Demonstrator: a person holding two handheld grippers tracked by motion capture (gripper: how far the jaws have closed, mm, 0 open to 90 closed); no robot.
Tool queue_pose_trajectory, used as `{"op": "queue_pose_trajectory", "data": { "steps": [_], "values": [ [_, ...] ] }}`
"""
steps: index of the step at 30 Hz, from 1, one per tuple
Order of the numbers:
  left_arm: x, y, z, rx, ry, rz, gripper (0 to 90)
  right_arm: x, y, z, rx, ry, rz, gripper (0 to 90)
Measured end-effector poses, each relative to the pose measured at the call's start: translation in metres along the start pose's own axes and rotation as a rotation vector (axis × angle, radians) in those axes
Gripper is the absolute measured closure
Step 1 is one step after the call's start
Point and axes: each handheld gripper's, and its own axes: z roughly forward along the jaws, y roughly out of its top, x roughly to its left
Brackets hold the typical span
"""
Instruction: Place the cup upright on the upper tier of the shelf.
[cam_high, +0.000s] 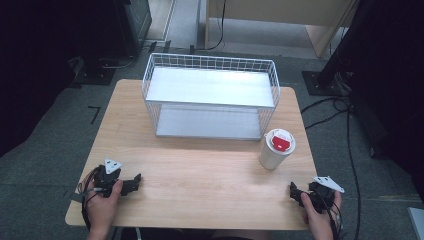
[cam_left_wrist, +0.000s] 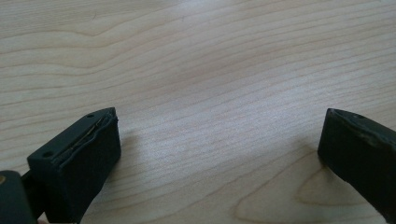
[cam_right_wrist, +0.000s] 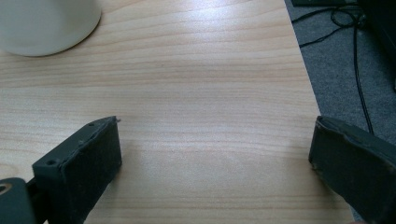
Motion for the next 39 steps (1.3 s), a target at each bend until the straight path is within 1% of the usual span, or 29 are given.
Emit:
{"op": "queue_pose_trajectory", "data": {
  "steps": [5,9,10,15,16,17,18,19,20,22,23,24,25,27,28,29,30,31,32,33,34,35,36,38,39],
  "values": [
    [0.000,0.001,0.001,0.003,0.005,-0.002,0.0,0.000,0.000,0.000,0.002,0.001,0.000,2.1],
    [0.000,0.002,0.001,0.003,0.005,-0.003,0.0,0.000,0.002,-0.001,0.023,-0.007,0.011,2.1],
    [0.000,0.002,0.001,0.003,0.005,-0.003,0.0,0.001,0.003,-0.002,0.034,0.001,0.000,2.1],
    [0.000,0.002,0.001,0.003,0.005,-0.003,0.0,0.002,0.007,-0.004,0.022,0.014,0.000,2.0],
    [0.000,0.002,0.001,0.003,0.005,-0.003,0.0,0.006,0.009,-0.006,-0.001,0.000,-0.022,2.0],
    [0.000,0.002,0.001,0.003,0.005,-0.003,0.0,0.006,0.009,-0.006,-0.001,0.000,-0.022,2.0],
    [0.000,0.002,0.001,0.003,0.006,-0.003,0.0,0.013,0.012,-0.011,-0.025,0.010,-0.037,2.0],
    [0.000,0.002,0.001,0.003,0.006,-0.003,0.0,0.013,0.012,-0.011,-0.025,0.010,-0.037,2.0],
    [0.000,0.002,0.001,0.003,0.005,-0.003,0.0,0.019,0.016,-0.014,-0.045,0.029,-0.039,2.0],
    [0.000,0.002,0.001,0.003,0.005,-0.003,0.0,0.024,0.019,-0.016,-0.058,0.053,-0.046,2.0],
    [0.000,0.002,0.001,0.003,0.005,-0.003,0.0,0.024,0.019,-0.016,-0.058,0.053,-0.046,2.0],
    [0.000,0.002,0.001,0.003,0.005,-0.003,0.0,0.031,0.022,-0.019,-0.087,0.079,-0.054,2.0],
    [0.000,0.002,0.001,0.003,0.005,-0.003,0.0,0.031,0.022,-0.019,-0.087,0.079,-0.054,2.0],
    [0.000,0.002,0.001,0.003,0.005,-0.003,0.0,0.039,0.028,-0.022,-0.122,0.110,-0.053,2.1],
    [0.000,0.002,0.001,0.003,0.005,-0.003,0.0,0.039,0.028,-0.022,-0.122,0.110,-0.053,2.1],
    [0.000,0.002,0.001,0.003,0.005,-0.003,0.0,0.043,0.030,-0.023,-0.132,0.118,-0.056,2.8],
    [0.000,0.002,0.001,0.003,0.005,-0.003,0.0,0.052,0.034,-0.026,-0.174,0.104,-0.074,8.3],
    [0.000,0.002,0.001,0.003,0.005,-0.003,0.0,0.052,0.034,-0.026,-0.174,0.104,-0.074,8.3],
    [0.000,0.002,0.001,0.004,0.005,-0.002,0.0,0.058,0.039,-0.029,-0.205,0.120,-0.074,8.3],
    [0.000,0.002,0.001,0.004,0.005,-0.002,0.0,0.058,0.039,-0.029,-0.205,0.120,-0.074,8.3],
    [0.000,0.001,0.001,0.003,0.005,-0.002,0.0,0.065,0.043,-0.029,-0.221,0.160,-0.074,8.3],
    [0.000,0.001,0.001,0.003,0.005,-0.002,0.0,0.065,0.043,-0.029,-0.221,0.160,-0.074,8.3],
    [0.000,0.001,0.001,0.003,0.005,-0.002,0.0,0.068,0.044,-0.028,-0.220,0.173,-0.076,8.3],
    [0.000,0.001,0.001,0.003,0.004,-0.004,0.0,0.075,0.046,-0.025,-0.225,0.179,-0.099,8.5],
    [0.000,0.001,0.001,0.003,0.004,-0.004,0.0,0.075,0.046,-0.025,-0.225,0.179,-0.099,8.5]
  ]
}}
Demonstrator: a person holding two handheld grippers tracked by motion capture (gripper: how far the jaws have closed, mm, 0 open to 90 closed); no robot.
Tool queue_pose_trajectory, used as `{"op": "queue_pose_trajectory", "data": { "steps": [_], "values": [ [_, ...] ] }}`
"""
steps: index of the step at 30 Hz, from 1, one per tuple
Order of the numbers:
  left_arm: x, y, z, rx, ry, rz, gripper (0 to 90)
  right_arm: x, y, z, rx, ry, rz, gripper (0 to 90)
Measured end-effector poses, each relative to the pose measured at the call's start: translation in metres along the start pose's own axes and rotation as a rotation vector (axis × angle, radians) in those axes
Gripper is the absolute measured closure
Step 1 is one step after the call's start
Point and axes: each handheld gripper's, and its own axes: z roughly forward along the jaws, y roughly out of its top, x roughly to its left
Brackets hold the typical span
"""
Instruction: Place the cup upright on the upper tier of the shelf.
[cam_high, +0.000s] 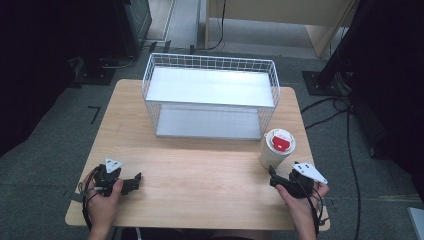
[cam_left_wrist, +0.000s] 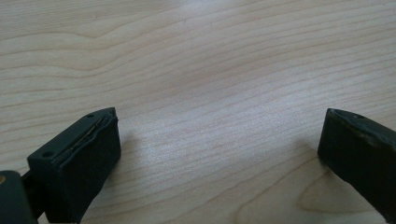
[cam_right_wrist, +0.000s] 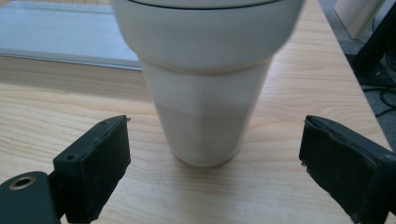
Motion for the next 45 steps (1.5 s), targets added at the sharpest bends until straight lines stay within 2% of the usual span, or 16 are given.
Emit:
{"op": "queue_pose_trajectory", "data": {
  "steps": [2,3,6,7,8,16,23,34,37,45],
  "values": [
    [0.000,0.000,0.000,0.000,0.000,0.000,0.0,0.001,0.001,0.003,-0.005,0.008,0.006,8.6],
    [0.000,0.000,0.000,0.000,0.000,0.000,0.0,0.001,0.003,0.006,-0.004,0.028,0.028,8.9],
    [0.000,0.000,0.000,0.000,0.000,0.000,0.0,0.001,0.006,0.010,-0.003,0.032,0.041,9.0],
    [0.000,0.000,0.000,0.000,0.000,0.000,0.0,0.002,0.009,0.014,-0.017,0.033,0.054,12.8],
    [0.000,0.000,0.000,0.000,0.000,0.000,0.0,0.002,0.009,0.014,-0.017,0.033,0.054,12.8],
    [0.000,0.000,0.000,0.000,0.000,0.000,0.0,0.007,0.014,0.029,-0.044,-0.004,0.061,15.8],
    [0.000,0.000,0.000,0.000,0.000,0.000,0.0,0.006,0.013,0.036,-0.080,-0.010,0.077,12.5],
    [0.000,0.000,0.000,0.000,0.000,0.000,0.0,0.003,0.010,0.052,-0.129,0.017,0.104,7.5],
    [0.000,0.000,0.000,0.000,-0.001,0.000,0.0,0.001,0.009,0.056,-0.149,0.042,0.122,6.9],
    [0.000,0.000,0.000,0.000,0.000,-0.001,0.0,0.004,0.005,0.055,-0.182,0.021,0.091,9.1]
  ]
}}
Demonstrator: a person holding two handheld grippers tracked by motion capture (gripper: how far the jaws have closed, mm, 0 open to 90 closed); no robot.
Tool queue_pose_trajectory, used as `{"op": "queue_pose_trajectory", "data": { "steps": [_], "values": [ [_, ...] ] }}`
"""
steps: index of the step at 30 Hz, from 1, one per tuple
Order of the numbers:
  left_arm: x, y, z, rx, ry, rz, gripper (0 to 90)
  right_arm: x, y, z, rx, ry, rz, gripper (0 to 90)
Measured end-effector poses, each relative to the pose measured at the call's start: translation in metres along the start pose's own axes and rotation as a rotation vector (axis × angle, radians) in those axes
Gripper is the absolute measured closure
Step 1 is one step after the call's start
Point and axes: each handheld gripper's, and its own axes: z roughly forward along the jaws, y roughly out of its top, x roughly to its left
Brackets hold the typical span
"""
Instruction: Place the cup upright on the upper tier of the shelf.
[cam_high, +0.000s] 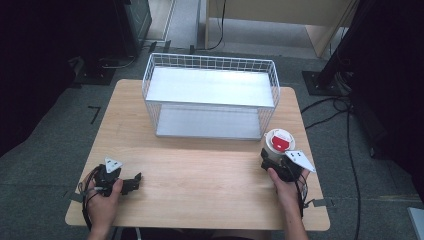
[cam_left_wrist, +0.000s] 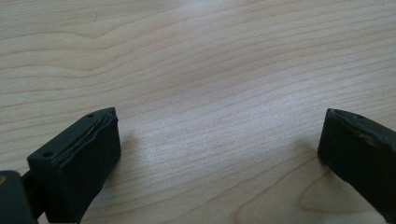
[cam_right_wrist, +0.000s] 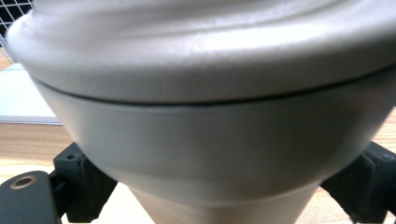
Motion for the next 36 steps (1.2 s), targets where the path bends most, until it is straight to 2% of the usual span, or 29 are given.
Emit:
{"op": "queue_pose_trajectory", "data": {
  "steps": [1,2,5,13,16,19,20,23,24,26,30,36],
  "values": [
    [0.000,0.000,0.000,0.000,0.000,0.000,0.0,0.000,0.000,0.000,0.000,0.000,0.000,9.1],
    [0.000,0.000,0.000,0.000,-0.001,0.000,0.0,0.000,0.000,-0.002,-0.012,0.014,0.028,9.3],
    [0.000,0.000,0.000,0.000,0.000,0.000,0.0,0.001,0.002,-0.004,-0.022,0.018,0.040,9.4],
    [0.000,0.000,0.000,0.000,0.000,0.000,0.0,0.013,0.020,-0.017,-0.073,0.049,0.006,9.5],
    [0.000,0.000,0.000,0.000,0.000,0.000,0.0,0.024,0.031,-0.023,-0.100,0.072,-0.013,9.6],
    [0.000,0.000,0.000,0.000,0.000,0.000,0.0,0.029,0.036,-0.025,-0.111,0.082,-0.026,9.6],
    [0.000,0.000,0.000,0.000,-0.001,0.000,0.0,0.036,0.043,-0.028,-0.125,0.094,-0.040,9.6],
    [0.000,0.000,0.000,0.000,0.000,0.000,0.0,0.040,0.048,-0.030,-0.135,0.105,-0.043,9.6],
    [0.000,0.000,0.000,0.000,0.000,0.000,0.0,0.047,0.055,-0.032,-0.151,0.117,-0.050,9.6],
    [0.000,0.000,0.000,0.000,0.000,0.000,0.0,0.049,0.057,-0.033,-0.154,0.122,-0.051,9.7],
    [0.000,0.000,0.000,-0.002,0.000,-0.002,0.0,0.062,0.070,-0.036,-0.180,0.147,-0.069,9.7],
    [0.000,0.000,0.000,-0.001,0.000,0.001,0.0,0.072,0.081,-0.035,-0.193,0.162,-0.069,9.7]
  ]
}}
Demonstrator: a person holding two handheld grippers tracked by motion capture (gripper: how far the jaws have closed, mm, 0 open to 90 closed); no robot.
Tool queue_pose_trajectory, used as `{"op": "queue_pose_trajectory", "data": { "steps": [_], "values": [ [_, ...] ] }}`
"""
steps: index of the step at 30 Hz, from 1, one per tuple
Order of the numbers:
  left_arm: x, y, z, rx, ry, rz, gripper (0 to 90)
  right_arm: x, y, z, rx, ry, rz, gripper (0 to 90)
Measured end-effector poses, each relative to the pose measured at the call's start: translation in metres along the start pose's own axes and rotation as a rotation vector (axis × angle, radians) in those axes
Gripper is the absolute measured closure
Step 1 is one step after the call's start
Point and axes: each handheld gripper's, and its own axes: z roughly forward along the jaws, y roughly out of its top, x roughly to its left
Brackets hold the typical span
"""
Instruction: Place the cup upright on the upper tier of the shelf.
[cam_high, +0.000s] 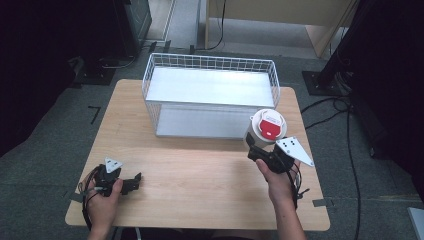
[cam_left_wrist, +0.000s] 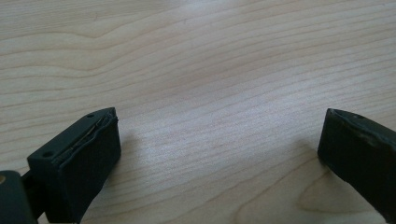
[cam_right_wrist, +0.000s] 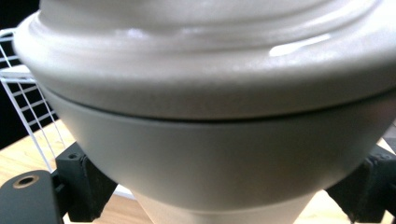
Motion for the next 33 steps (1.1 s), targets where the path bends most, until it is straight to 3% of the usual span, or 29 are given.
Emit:
{"op": "queue_pose_trajectory", "data": {
  "steps": [16,33],
  "values": [
    [0.000,0.000,0.000,0.001,-0.001,-0.003,0.0,0.031,0.041,0.023,-0.075,0.046,-0.035,9.8],
    [0.000,0.000,0.000,0.000,-0.001,-0.002,0.0,0.048,0.072,0.056,-0.117,0.049,-0.052,9.8]
  ]
}}
